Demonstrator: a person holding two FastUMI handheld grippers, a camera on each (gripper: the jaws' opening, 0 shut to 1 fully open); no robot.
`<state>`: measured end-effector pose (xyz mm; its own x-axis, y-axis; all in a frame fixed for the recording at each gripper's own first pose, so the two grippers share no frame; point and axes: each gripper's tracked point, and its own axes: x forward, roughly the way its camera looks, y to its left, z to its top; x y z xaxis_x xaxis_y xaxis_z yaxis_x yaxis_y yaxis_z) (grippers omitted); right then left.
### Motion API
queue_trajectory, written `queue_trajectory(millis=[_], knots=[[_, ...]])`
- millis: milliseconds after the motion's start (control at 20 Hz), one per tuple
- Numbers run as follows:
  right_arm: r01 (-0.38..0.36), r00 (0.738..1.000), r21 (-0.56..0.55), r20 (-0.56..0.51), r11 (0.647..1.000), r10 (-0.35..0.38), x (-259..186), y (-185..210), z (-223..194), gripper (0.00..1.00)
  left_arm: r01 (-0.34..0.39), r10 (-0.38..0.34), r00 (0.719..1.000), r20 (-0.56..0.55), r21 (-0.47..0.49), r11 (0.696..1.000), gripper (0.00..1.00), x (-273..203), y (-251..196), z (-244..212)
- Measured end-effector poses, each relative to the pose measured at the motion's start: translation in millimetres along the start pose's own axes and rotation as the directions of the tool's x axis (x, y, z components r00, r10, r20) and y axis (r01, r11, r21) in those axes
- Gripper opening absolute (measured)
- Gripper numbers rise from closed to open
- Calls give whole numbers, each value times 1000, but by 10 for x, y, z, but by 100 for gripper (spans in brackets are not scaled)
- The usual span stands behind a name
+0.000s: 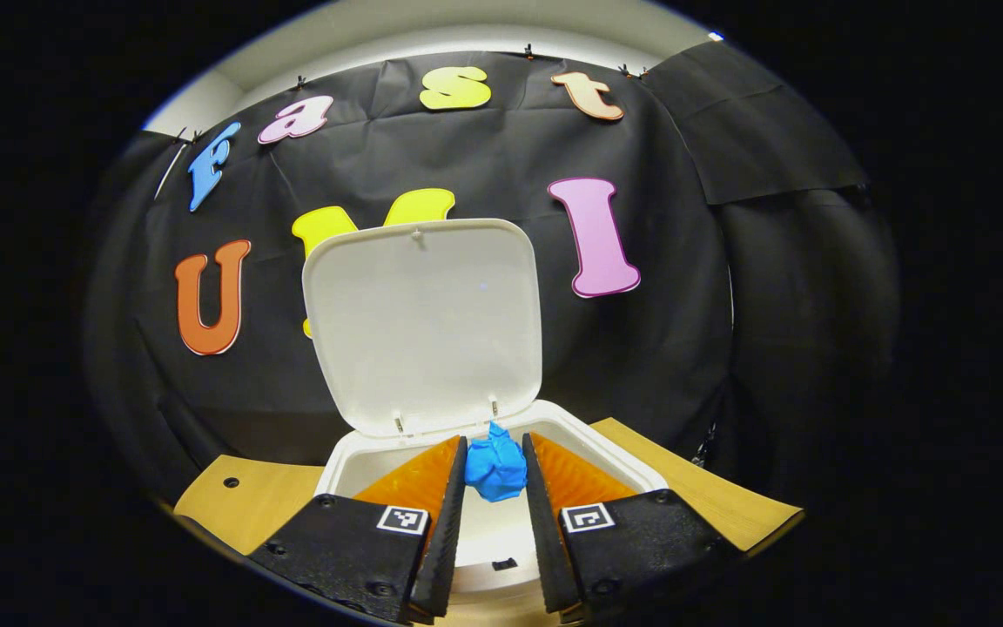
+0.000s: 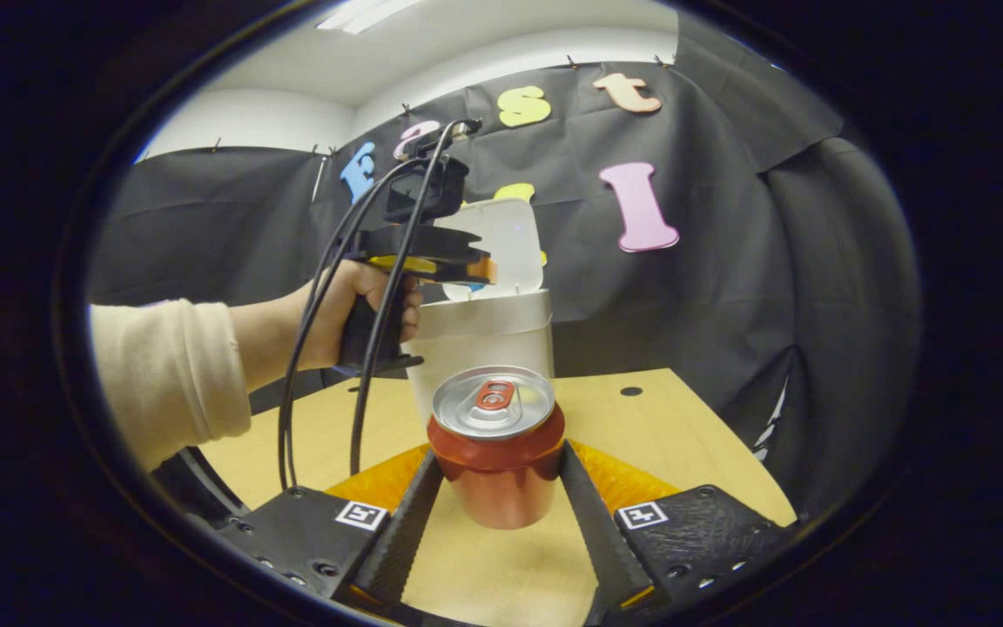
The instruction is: Press the lid of the desktop garbage bin to open it, pick up the crumpled paper on the desktop and throw it into the bin, then pick up the pop can on the desktop and drop it into the bin, and finally close the garbage bin lid.
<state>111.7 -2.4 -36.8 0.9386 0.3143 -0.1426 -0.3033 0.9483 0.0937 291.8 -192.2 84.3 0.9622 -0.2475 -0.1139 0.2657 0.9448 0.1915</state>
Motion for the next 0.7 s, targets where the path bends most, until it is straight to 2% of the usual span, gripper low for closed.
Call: queue_trajectory(millis=[150, 200, 300, 350, 400, 450, 500, 550, 600, 700], knots=[[13, 1000, -6, -11, 1000, -13, 30, 50, -71, 81, -21, 22, 1000, 7, -14, 1000, 43, -2, 48, 3], [9, 1000, -1, -18, 1000, -9, 42, 94, -106, 81, -18, 19, 1000, 10, -22, 1000, 41, -12, 48, 13], [7, 999, -3, -34, 1000, -7, 79, 163, -144, 81, -42, 42, 999, 20, -31, 999, 58, -44, 125, 39], [-3, 999, -7, -38, 1000, 2, 87, 202, -156, 81, -61, 62, 998, 27, -33, 998, 71, -66, 190, 56], [-8, 999, -13, -40, 1000, 7, 90, 231, -155, 81, -68, 70, 997, 30, -37, 997, 76, -80, 231, 68], [-3, 999, -16, -43, 1000, 2, 90, 232, -173, 81, -68, 70, 997, 30, -51, 996, 84, -90, 267, 53], [1, 999, -18, -46, 1000, -1, 93, 231, -178, 81, -74, 76, 997, 27, -65, 995, 87, -115, 320, 41], [-2, 999, -16, -49, 1000, 2, 92, 250, -184, 81, -71, 74, 997, 34, -78, 994, 96, -148, 346, 47], [-5, 999, -14, -54, 1000, 5, 94, 257, -187, 81, -65, 69, 997, 45, -94, 994, 99, -175, 384, 65], [6, 998, -21, -59, 1000, -7, 88, 255, -193, 81, -67, 72, 996, 49, -104, 992, 100, -241, 486, 67]])
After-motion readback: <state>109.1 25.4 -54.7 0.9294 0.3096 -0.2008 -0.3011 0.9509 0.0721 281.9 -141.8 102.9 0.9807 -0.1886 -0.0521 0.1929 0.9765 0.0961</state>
